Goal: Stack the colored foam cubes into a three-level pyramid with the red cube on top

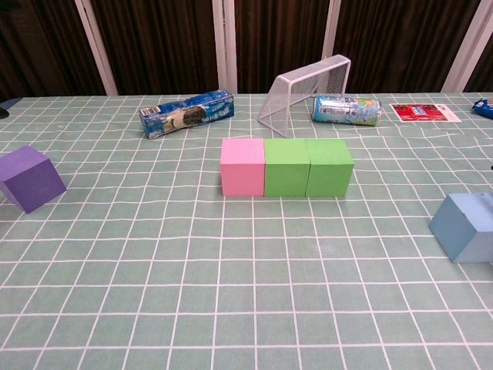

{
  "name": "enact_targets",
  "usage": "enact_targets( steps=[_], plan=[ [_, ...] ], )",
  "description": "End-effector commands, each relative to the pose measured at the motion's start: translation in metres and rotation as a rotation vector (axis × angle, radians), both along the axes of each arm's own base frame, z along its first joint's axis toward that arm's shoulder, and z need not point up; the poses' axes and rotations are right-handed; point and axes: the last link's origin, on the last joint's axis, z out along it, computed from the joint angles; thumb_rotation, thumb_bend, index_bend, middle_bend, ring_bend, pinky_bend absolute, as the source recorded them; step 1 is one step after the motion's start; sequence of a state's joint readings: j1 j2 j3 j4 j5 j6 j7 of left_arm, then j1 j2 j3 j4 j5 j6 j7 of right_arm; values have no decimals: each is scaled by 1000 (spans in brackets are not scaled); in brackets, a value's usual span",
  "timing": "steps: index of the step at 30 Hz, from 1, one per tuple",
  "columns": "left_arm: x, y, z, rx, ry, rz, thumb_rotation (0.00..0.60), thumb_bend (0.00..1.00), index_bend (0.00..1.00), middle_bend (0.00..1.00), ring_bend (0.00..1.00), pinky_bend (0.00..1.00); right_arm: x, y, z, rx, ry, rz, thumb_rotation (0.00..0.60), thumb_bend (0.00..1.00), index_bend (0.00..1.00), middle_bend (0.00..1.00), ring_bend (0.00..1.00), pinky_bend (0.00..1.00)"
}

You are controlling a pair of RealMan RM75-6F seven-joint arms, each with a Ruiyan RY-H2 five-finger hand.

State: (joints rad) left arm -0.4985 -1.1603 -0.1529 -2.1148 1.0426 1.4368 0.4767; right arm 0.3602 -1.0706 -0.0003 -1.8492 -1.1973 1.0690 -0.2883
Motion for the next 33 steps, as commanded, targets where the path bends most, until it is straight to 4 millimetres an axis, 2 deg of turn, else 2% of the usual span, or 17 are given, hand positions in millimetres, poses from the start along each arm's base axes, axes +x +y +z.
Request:
enact_targets(
  steps=[1,16,28,31,33],
  plan=[
    [-1,0,-1,-4,3,3,600,109,0,0,7,40,1,-6,-7,14,4,25,600,209,0,13,0,0],
    [-2,1,2,5,3,8,600,109,0,0,7,39,-9,-24,-26,82,46,23,600,209,0,100,7,0],
    [-2,2,1,4,2,12,600,108,0,2,7,39,-7,-41,-36,64,34,50,600,209,0,242,101,0],
    [-3,2,0,3,2,15,600,108,0,3,7,39,-6,-45,-37,52,29,54,600,221,0,294,155,0],
    [-3,2,0,3,1,17,600,108,0,4,7,39,-6,-46,-37,46,26,58,600,264,0,341,208,0]
  ],
)
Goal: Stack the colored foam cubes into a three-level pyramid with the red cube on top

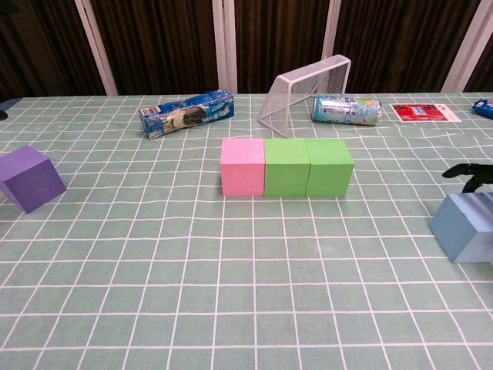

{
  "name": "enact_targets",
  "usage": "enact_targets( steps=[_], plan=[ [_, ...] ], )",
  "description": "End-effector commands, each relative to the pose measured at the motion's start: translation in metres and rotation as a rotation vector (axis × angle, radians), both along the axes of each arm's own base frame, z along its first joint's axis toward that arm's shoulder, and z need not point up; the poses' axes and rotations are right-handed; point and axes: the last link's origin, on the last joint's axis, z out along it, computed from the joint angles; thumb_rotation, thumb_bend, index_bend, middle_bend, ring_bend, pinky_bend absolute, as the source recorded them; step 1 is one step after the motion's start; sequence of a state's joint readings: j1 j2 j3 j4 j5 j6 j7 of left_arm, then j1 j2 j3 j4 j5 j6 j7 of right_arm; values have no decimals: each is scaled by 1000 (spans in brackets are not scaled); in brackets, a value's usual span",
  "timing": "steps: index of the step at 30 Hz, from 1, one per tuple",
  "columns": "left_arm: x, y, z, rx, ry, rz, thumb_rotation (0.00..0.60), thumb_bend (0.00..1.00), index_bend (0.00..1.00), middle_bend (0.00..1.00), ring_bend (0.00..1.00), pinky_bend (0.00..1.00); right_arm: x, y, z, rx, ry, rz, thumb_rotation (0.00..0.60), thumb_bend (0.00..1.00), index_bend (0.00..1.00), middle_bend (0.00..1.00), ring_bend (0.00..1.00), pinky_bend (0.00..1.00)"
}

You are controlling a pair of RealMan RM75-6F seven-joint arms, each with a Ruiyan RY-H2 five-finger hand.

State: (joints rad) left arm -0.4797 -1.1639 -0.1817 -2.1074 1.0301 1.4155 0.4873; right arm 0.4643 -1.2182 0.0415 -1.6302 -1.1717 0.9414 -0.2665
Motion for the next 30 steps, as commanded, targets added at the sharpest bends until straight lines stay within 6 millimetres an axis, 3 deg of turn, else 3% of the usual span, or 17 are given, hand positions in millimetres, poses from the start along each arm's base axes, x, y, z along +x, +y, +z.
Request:
enact_targets(
  steps=[1,11,16,21,30],
  plan=[
    [0,0,0,0,0,1,600,108,0,4,7,39,0,-2,0,-9,-3,6,600,285,0,364,232,0],
    [0,1,2,3,-4,0,600,109,0,5,7,39,9,-10,2,-35,-6,43,600,303,0,417,304,0],
    [0,0,2,1,-8,-2,600,109,0,5,7,39,28,-18,10,-45,-42,59,600,302,0,417,304,0],
    [0,1,4,5,-16,-1,600,108,0,5,7,40,65,-36,24,-72,-73,112,600,302,0,417,304,0],
    [-2,4,4,-4,-28,10,600,109,0,5,7,39,152,-76,43,-103,-67,199,600,302,0,417,304,0]
  ],
)
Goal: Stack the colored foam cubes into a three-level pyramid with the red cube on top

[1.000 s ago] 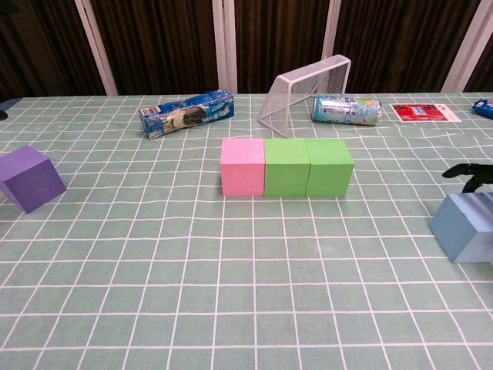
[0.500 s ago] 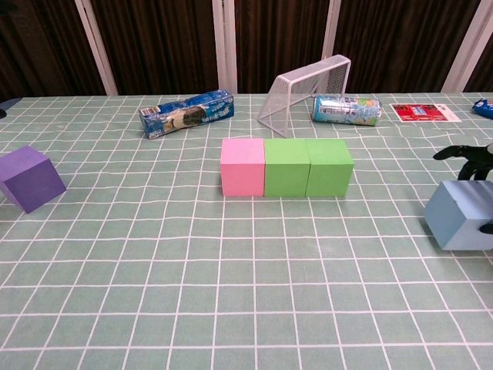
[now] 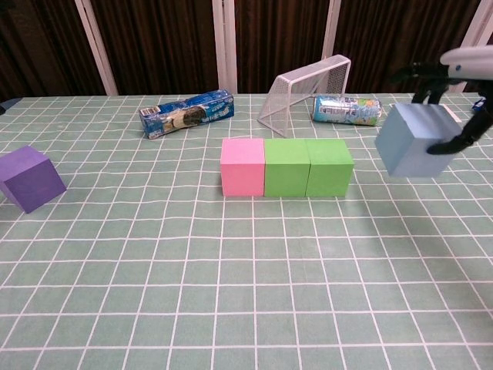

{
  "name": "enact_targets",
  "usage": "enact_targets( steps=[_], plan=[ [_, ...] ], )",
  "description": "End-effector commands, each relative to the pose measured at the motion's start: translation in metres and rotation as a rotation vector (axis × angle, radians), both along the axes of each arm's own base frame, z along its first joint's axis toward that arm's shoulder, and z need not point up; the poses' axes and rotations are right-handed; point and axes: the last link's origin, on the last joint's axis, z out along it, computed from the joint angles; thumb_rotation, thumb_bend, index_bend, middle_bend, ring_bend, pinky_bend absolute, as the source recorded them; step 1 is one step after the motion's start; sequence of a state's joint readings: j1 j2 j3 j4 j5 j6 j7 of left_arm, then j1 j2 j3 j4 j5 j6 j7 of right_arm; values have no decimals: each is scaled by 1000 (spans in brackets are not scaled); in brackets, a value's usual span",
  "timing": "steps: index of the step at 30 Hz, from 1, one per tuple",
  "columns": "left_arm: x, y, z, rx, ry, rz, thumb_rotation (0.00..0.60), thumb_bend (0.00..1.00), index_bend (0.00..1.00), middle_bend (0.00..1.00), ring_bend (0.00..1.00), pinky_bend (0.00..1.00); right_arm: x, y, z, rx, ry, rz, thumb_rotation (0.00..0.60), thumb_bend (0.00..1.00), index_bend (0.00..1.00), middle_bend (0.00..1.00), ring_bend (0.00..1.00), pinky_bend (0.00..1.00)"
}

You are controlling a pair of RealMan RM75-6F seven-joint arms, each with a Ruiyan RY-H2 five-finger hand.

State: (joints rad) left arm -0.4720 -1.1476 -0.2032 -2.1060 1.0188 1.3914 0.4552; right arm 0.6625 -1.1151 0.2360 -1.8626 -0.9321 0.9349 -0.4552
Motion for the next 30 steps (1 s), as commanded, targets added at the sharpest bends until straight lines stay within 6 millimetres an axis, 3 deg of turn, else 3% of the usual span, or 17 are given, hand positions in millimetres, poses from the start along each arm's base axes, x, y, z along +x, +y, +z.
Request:
enact_targets(
  steps=[1,6,14,21,30],
  plan=[
    [0,1,0,-5,-3,3,600,109,0,5,7,39,48,-19,7,-8,9,52,600,302,0,417,304,0],
    [-2,2,0,-10,-21,14,600,109,0,5,7,39,83,-34,0,13,-7,51,600,302,0,417,304,0],
    [-6,7,3,-20,-38,37,600,109,0,6,7,39,131,-44,-36,65,64,76,600,302,0,417,304,0],
    [-10,10,6,-24,-47,49,600,108,0,6,7,39,151,-48,-66,84,130,82,600,302,0,417,304,0],
    [-12,12,9,-22,-56,61,600,109,0,6,7,39,155,-61,-76,53,193,54,600,301,0,417,304,0]
  ],
)
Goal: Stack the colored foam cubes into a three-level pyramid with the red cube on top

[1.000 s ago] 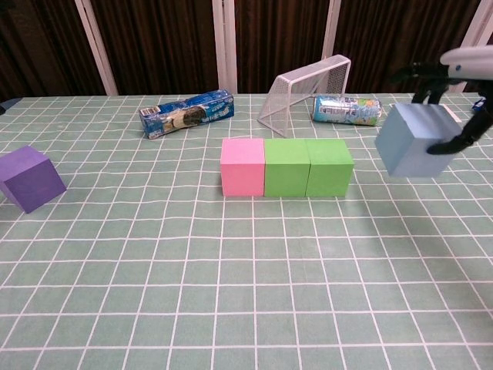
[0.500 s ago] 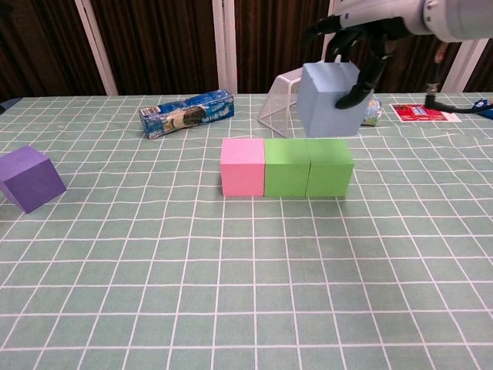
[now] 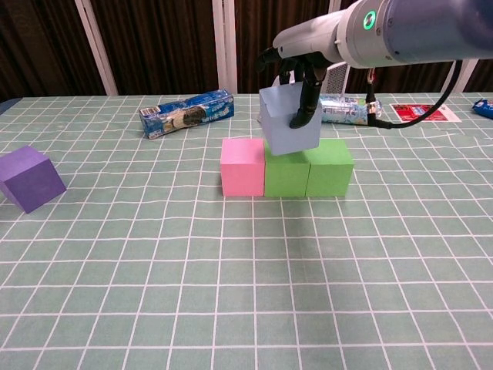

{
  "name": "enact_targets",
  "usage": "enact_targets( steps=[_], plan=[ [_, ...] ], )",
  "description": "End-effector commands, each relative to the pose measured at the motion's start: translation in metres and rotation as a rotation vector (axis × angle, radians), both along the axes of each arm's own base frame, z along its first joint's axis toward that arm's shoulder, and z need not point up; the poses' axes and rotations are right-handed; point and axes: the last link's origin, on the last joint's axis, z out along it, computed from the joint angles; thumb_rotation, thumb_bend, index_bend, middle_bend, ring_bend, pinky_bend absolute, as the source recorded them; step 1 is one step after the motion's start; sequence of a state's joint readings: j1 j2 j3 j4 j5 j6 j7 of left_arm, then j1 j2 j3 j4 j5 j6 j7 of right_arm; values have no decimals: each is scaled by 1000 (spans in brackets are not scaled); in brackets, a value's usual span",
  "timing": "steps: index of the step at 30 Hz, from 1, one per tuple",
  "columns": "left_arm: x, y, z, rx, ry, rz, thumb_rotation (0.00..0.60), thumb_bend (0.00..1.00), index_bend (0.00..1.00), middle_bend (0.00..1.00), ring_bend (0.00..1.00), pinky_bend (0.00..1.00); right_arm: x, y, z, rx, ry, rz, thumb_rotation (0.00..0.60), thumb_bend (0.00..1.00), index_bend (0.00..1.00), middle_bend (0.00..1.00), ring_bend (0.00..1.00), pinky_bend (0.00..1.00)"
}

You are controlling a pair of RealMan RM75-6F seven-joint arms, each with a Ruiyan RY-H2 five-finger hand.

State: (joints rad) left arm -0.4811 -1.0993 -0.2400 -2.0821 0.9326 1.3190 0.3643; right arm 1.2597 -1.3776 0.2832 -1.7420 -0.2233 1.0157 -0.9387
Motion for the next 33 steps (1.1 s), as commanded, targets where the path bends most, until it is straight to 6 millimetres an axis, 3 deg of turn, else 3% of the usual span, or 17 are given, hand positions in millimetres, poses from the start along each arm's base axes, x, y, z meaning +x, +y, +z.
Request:
enact_targets(
  steps=[1,11,33],
  plan=[
    [0,0,1,1,-2,3,600,109,0,6,7,39,1,-5,-2,-21,28,-26,600,301,0,417,304,0],
    [-1,1,0,-7,0,6,600,109,0,6,7,39,6,-10,1,-6,-64,-182,600,301,0,417,304,0],
    [0,0,-4,-13,8,2,600,108,0,6,7,30,-23,-16,3,-14,-139,-220,600,302,0,417,304,0]
  ],
)
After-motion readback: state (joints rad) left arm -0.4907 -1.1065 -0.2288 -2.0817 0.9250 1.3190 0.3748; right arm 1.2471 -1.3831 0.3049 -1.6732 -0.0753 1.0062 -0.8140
